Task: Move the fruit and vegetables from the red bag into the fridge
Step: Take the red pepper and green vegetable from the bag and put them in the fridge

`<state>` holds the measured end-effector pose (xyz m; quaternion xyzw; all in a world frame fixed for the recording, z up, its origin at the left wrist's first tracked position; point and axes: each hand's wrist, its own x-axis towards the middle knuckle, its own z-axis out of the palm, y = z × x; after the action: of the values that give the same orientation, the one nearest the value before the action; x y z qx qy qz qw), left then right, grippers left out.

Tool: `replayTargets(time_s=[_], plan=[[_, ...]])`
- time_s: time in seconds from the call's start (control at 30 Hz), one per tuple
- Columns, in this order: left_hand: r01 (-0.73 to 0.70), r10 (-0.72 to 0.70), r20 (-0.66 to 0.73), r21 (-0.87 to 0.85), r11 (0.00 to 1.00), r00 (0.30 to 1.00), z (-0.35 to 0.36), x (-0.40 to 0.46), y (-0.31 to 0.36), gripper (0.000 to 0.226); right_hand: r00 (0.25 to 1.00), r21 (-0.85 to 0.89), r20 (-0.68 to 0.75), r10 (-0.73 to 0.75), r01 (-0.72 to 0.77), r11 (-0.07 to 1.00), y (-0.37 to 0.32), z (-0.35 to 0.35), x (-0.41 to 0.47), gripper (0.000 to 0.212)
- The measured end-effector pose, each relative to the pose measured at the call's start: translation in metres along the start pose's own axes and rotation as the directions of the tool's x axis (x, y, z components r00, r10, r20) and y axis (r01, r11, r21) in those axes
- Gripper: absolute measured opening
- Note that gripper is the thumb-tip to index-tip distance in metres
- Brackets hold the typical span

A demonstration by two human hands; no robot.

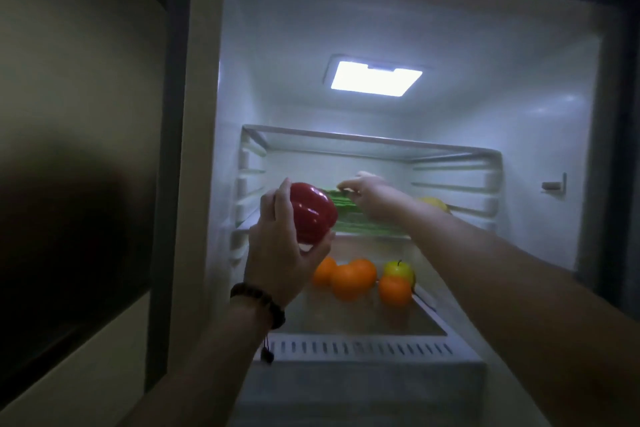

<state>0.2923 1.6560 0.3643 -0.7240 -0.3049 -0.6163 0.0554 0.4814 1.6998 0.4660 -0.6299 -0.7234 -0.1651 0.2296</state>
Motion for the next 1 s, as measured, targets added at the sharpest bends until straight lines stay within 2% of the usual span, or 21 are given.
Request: replayTargets(time_s=[0.2, 0.33, 0.57, 0.77, 1.0], plan=[[0.008, -0.009, -0.012, -0.034, 0.999, 1.000, -0.001, -0.004, -0.008, 0.097, 0.987, -0.048, 0.141, -0.071, 0.078, 0.996, 0.004, 0.027, 0.070, 0.031], [-0.009, 0.009, -0.020, -0.003, 1.000, 1.000, 0.001, -0.004, -0.010, 0.097, 0.973, -0.086, 0.228, -0.034, 0.055, 0.995, 0.017, 0.048, 0.093, 0.033], [-0.002, 0.003, -0.019, 0.024, 1.000, 1.000, 0.001, -0.004, -0.009, 0.101, 0.956, -0.088, 0.292, 0.005, 0.022, 0.996, 0.030, 0.073, 0.101, 0.038], [-0.002, 0.002, -0.003, -0.008, 1.000, 1.000, 0.001, -0.004, -0.007, 0.100, 0.967, -0.016, 0.244, -0.070, 0.076, 0.997, 0.016, 0.035, 0.068, 0.048], [-0.077, 0.077, 0.025, 0.012, 0.997, 0.997, -0.003, -0.006, -0.001, 0.095, 0.997, 0.207, 0.035, -0.073, 0.064, 0.976, 0.011, 0.008, -0.030, 0.048]])
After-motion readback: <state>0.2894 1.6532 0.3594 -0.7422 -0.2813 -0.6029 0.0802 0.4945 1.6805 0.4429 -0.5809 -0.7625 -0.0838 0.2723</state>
